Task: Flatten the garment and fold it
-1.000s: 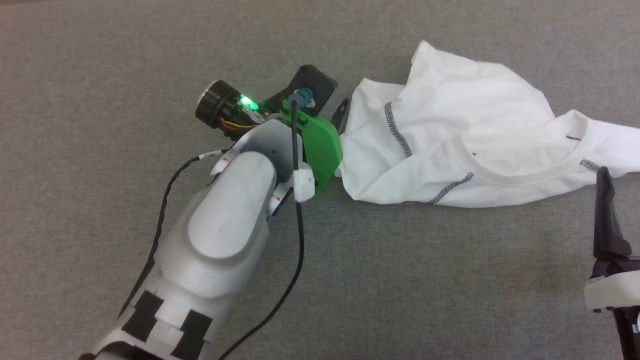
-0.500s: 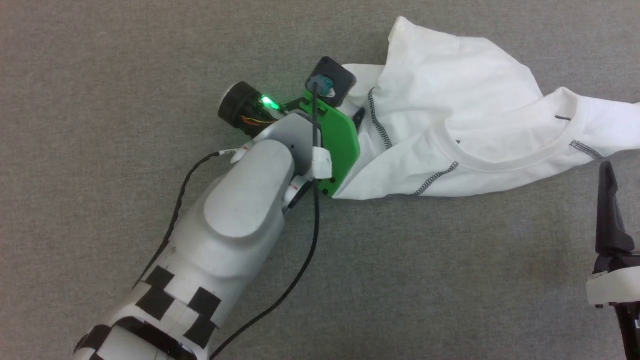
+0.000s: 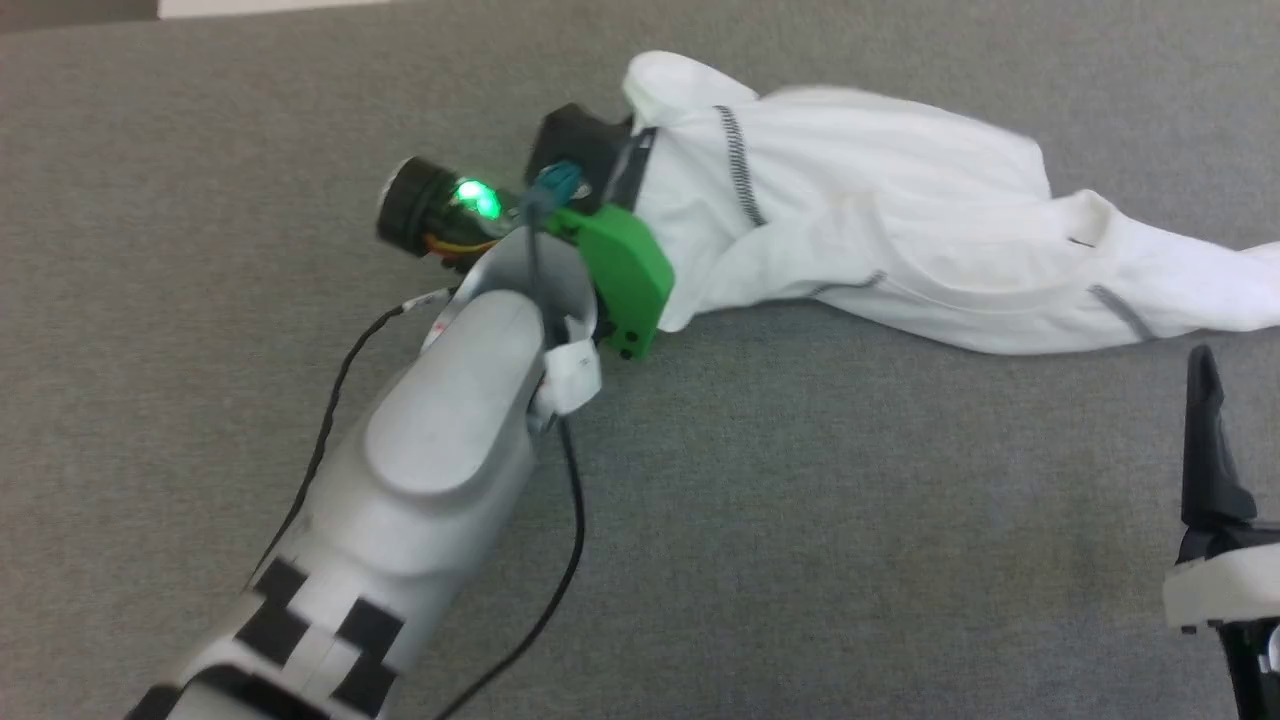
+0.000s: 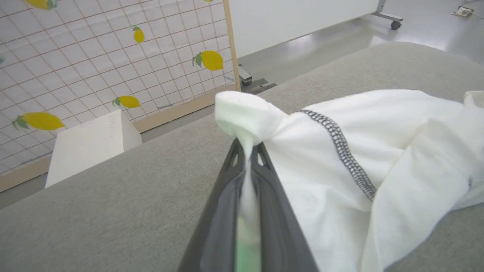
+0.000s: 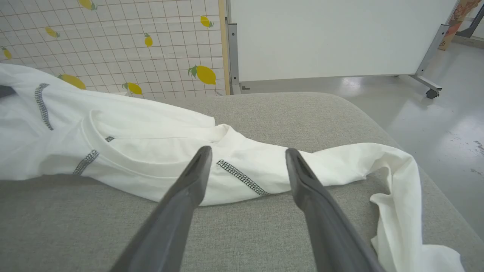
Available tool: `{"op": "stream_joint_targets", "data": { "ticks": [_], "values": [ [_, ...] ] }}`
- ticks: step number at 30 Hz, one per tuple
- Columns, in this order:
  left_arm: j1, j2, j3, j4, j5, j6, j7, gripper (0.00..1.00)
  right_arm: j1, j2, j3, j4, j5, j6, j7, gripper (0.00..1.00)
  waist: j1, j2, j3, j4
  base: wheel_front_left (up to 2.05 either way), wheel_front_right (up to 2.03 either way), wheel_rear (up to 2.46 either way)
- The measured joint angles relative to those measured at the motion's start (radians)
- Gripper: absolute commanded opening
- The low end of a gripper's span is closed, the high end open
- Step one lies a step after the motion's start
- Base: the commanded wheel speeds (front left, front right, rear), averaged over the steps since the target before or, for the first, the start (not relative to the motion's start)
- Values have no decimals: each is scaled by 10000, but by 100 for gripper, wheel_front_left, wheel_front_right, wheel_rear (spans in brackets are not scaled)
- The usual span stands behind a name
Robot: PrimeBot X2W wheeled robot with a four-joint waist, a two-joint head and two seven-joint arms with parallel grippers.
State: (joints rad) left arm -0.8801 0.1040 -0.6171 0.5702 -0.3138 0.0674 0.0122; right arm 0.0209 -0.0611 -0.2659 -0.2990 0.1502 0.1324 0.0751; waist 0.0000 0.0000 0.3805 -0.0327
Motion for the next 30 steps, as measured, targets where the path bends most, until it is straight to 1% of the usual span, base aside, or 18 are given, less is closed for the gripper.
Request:
{"op": "stream_joint_targets", "data": {
  "ticks": [2,5,7,9,11,12,14,16,17,18,19,20,23,26,28,30],
  "values": [
    [534,251,249,-704,-2,479,-136,0,163,42,2,-10,-31,0,56,100,0,0,-242,108,0,0,0],
    [1764,899,763,-2174,-6,1465,-182,0,362,71,23,-59,-61,-2,144,100,0,0,-604,290,0,0,0],
    [2925,1484,1200,-3549,63,2416,-178,0,452,77,36,-115,-104,-2,207,100,0,0,-832,422,0,0,0],
    [4180,1941,1538,-4817,63,3139,-75,0,481,82,52,-176,-100,0,232,100,0,0,-999,540,0,0,0],
    [5695,2253,1634,-5956,42,3682,251,0,593,84,50,-211,-75,0,284,100,0,0,-1123,677,0,0,0],
    [6307,2320,1597,-6318,-12,3802,399,0,648,88,46,-215,-59,0,307,100,0,0,-1160,732,0,0,0],
    [7558,2326,1360,-6991,-339,3925,617,0,769,92,31,-217,-12,-2,322,100,0,0,-1227,855,0,0,0],
    [8240,2318,943,-7214,-447,3833,842,0,836,92,77,-226,-4,-2,403,100,0,0,-1266,942,0,0,0],
    [8436,2276,706,-7208,-499,3714,924,9,840,96,115,-226,-4,0,420,100,0,0,-1281,978,0,0,0],
    [8505,2213,529,-7181,-571,3590,1003,37,840,96,132,-226,-4,0,443,100,-1,0,-1294,1002,0,0,0],
    [8541,2111,345,-7106,-736,3427,1124,53,840,100,148,-224,-4,-2,472,100,0,0,-1314,1022,0,0,0],
    [8542,2019,192,-7074,-826,3348,1185,100,840,100,161,-221,-4,-2,497,100,0,0,-1339,1042,0,0,0],
    [8519,1737,228,-7147,-1114,3143,1081,100,841,98,207,-211,-4,-2,550,100,0,0,-1419,1081,0,0,0],
    [8371,1716,606,-7612,-1551,2970,928,100,849,100,249,-192,-4,-2,585,100,0,0,-1509,1097,0,0,0],
    [8135,1931,909,-7979,-1565,2943,947,100,864,100,255,-182,-2,-2,589,100,0,0,-1563,1103,0,0,0],
    [7767,2347,1244,-8264,-1423,2999,1135,100,893,100,255,-171,6,-2,627,100,0,0,-1596,1116,0,0,0]
  ]
}}
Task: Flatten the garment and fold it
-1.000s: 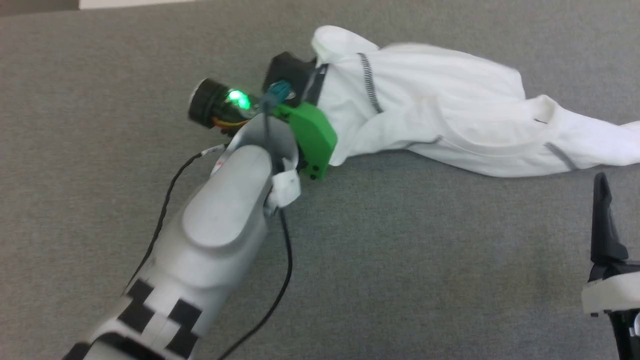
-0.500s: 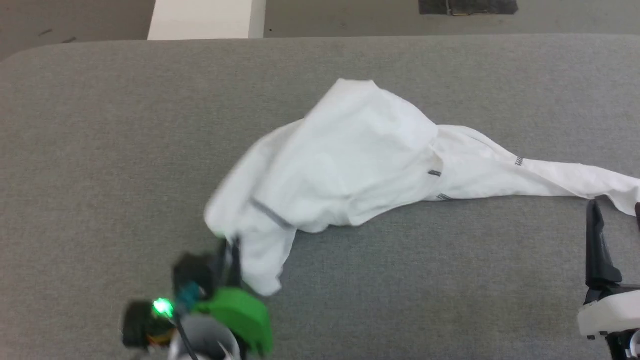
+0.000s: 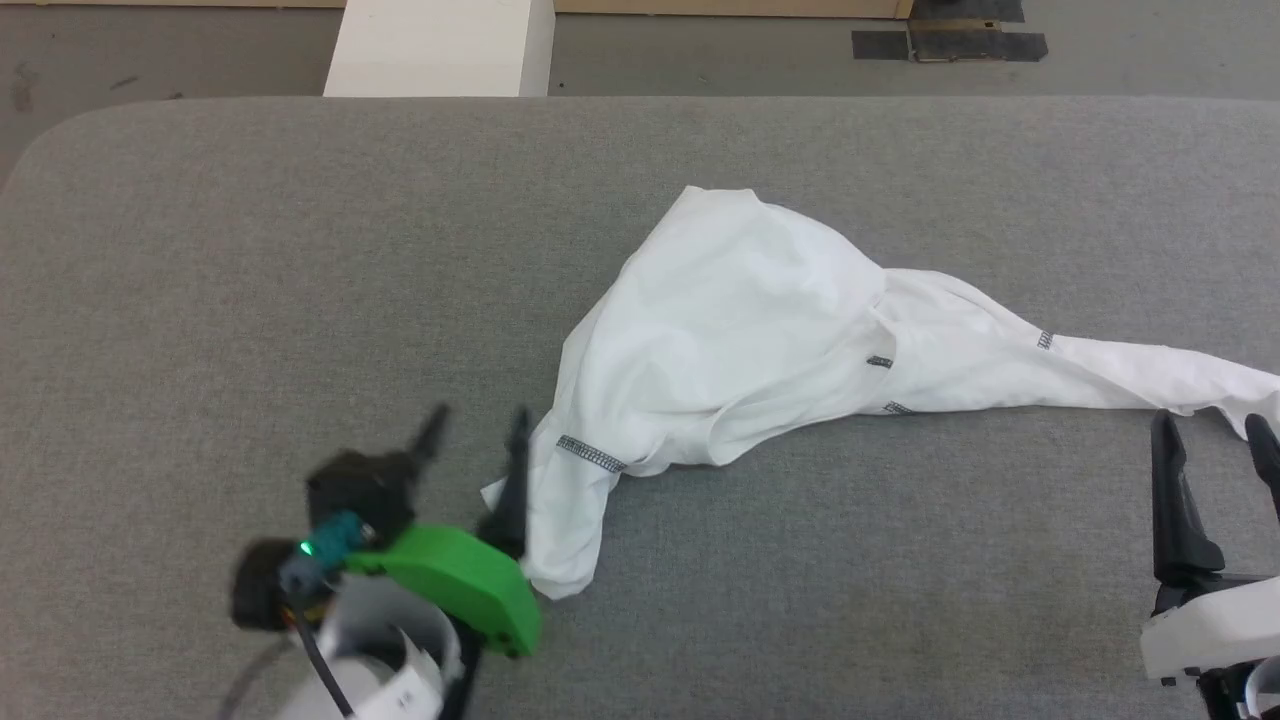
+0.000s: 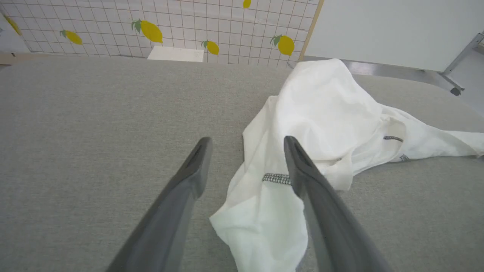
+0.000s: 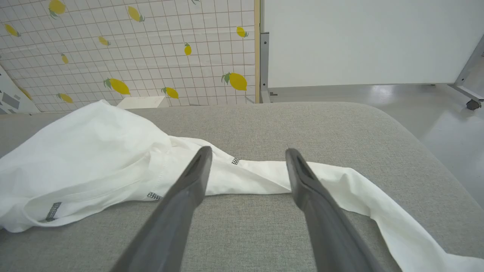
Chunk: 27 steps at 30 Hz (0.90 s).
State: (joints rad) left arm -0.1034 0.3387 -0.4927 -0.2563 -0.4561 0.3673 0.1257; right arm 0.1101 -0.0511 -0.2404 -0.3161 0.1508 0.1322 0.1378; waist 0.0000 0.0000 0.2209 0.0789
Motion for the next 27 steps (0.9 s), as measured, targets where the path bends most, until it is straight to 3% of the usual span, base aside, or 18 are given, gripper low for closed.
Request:
{"op": "stream_joint_targets", "data": {
  "ticks": [4,11,21,22,23,24,27],
  "values": [
    [-769,639,153,119,522,104,732,100,27,0,94,0,8,0,29,100,0,0,91,-6,0,0,0],
    [-1968,671,-709,1678,349,-988,2138,100,-36,2,148,-58,15,0,88,100,0,0,539,-111,0,0,0],
    [-2612,564,-1317,3421,-159,-1887,3319,100,-190,2,96,-90,-4,0,119,100,0,0,1108,-346,0,0,0],
    [-2662,552,-1371,3465,-192,-1992,3340,68,-208,2,92,-88,-4,0,119,100,0,0,1135,-358,0,0,0],
    [-2691,529,-1419,3522,-203,-2102,3342,5,-238,2,88,-81,-4,0,119,100,0,0,1162,-369,0,0,0],
    [-2725,485,-1444,3588,-213,-2182,3329,0,-268,2,84,-63,-4,0,119,100,0,0,1175,-370,0,0,0],
    [-2728,228,-1459,3812,-192,-2111,2815,0,-287,2,81,4,-2,0,115,100,0,0,1144,-343,0,0,0]
  ]
}}
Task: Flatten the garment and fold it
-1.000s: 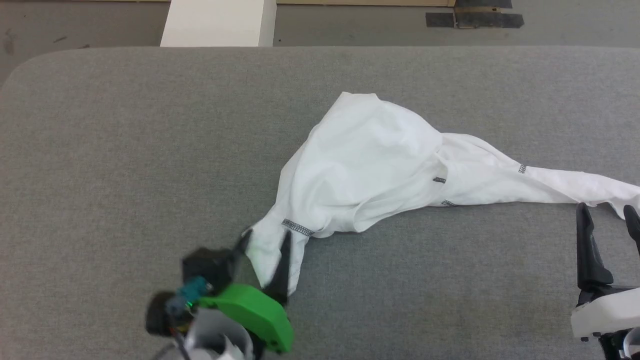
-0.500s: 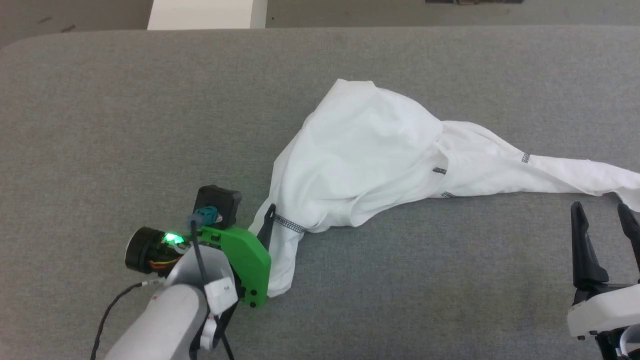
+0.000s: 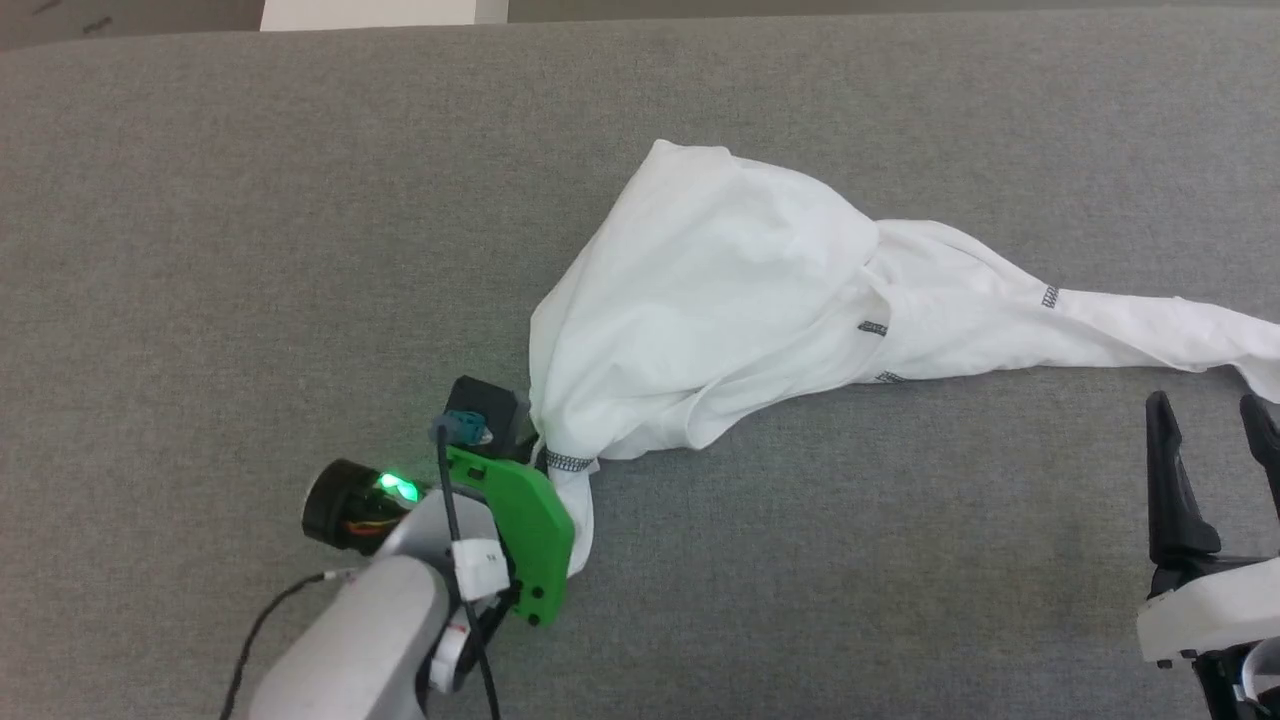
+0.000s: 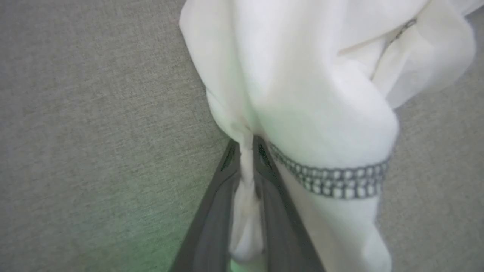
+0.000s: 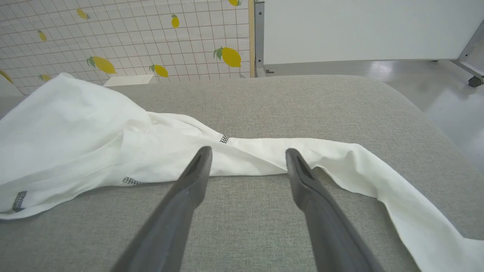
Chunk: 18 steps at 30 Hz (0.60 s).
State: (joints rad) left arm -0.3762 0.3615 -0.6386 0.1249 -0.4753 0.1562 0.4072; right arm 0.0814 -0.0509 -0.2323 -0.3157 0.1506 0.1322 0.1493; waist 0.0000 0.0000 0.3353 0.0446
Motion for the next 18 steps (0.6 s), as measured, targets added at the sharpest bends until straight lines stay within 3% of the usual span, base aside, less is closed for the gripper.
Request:
{"op": "stream_joint_targets", "data": {
  "ticks": [5,10,18],
  "values": [
    [8,-263,412,123,255,729,-1400,0,-3,0,-19,155,0,0,-88,100,0,0,-218,78,0,0,0],
    [3,-123,1360,-1089,715,1758,-2754,0,2,0,-4,345,48,0,-136,100,0,0,-609,178,0,0,0],
    [1502,-178,3160,-3413,1030,4199,-4236,0,57,0,25,512,211,0,-247,100,0,0,-1132,324,0,0,0]
  ]
}}
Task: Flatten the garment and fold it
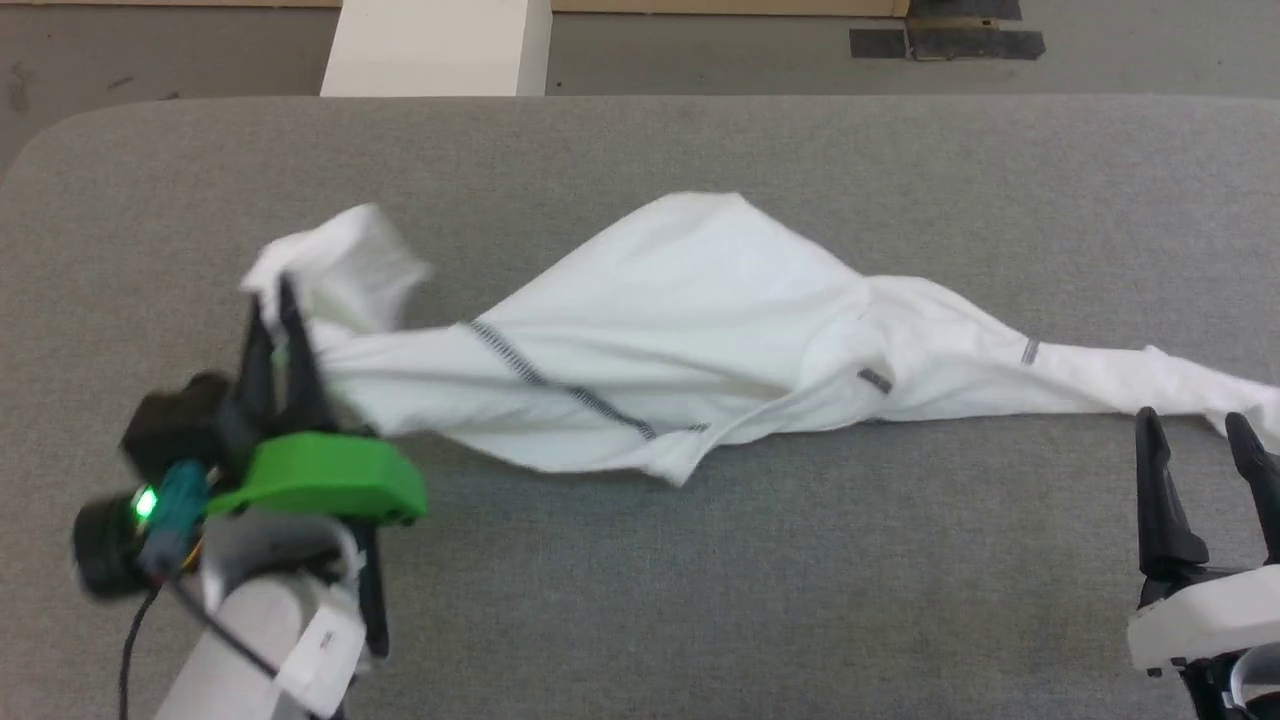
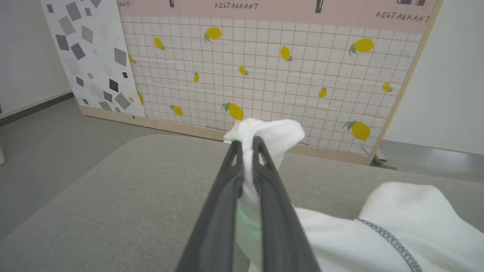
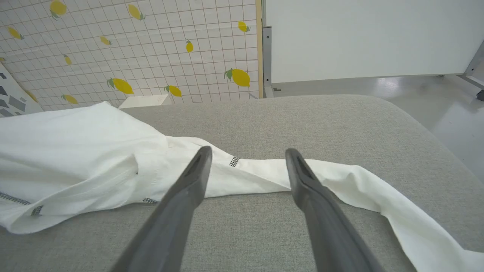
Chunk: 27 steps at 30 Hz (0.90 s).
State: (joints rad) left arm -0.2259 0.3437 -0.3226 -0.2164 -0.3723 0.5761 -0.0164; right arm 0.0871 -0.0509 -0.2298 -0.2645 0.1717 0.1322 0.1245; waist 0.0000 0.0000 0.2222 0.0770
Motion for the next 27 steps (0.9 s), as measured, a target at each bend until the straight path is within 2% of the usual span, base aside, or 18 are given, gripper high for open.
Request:
{"op": "stream_joint_targets", "data": {
  "ticks": [3,6,8,9,15,17,18,19,21,24,27],
  "values": [
    [1118,-280,681,-102,-278,744,-497,0,9,2,12,46,58,0,-21,100,0,0,-5,-16,0,0,0],
    [2034,-830,1292,251,-775,1103,-1087,1,22,0,-10,67,59,0,-29,100,0,0,31,-19,0,0,0],
    [2377,-1126,1546,631,-1235,1007,-1394,73,47,2,-17,77,58,0,-27,100,0,0,49,-9,0,0,0],
    [2482,-1313,1670,803,-1509,878,-1582,100,60,2,-23,82,56,0,-17,100,0,0,52,3,0,0,0],
    [2483,-1737,2011,1126,-1885,102,-2243,100,68,2,-25,79,35,0,31,100,0,0,0,81,0,0,0],
    [2369,-1747,2056,708,-1530,-395,-2353,100,69,0,-15,79,23,0,59,100,-1,0,-41,108,0,0,0],
    [2237,-1783,2121,288,-1221,-671,-2364,100,71,2,-6,71,23,0,73,100,0,0,-63,122,0,0,0],
    [1754,-1912,2282,-1197,290,-1463,-2408,100,76,0,44,75,23,0,73,100,0,0,-116,138,0,0,0],
    [1757,-2136,2153,-1778,1108,-1964,-2416,100,85,0,113,96,23,0,73,100,0,0,-150,109,0,0,0],
    [2165,-2224,1728,-1772,2140,-2441,-2416,100,140,0,234,146,25,0,69,100,0,0,-211,40,0,0,0],
    [2797,-2240,1381,-1243,2761,-2648,-2416,100,221,2,286,207,56,0,56,100,0,0,-286,-17,0,0,0]
  ]
}}
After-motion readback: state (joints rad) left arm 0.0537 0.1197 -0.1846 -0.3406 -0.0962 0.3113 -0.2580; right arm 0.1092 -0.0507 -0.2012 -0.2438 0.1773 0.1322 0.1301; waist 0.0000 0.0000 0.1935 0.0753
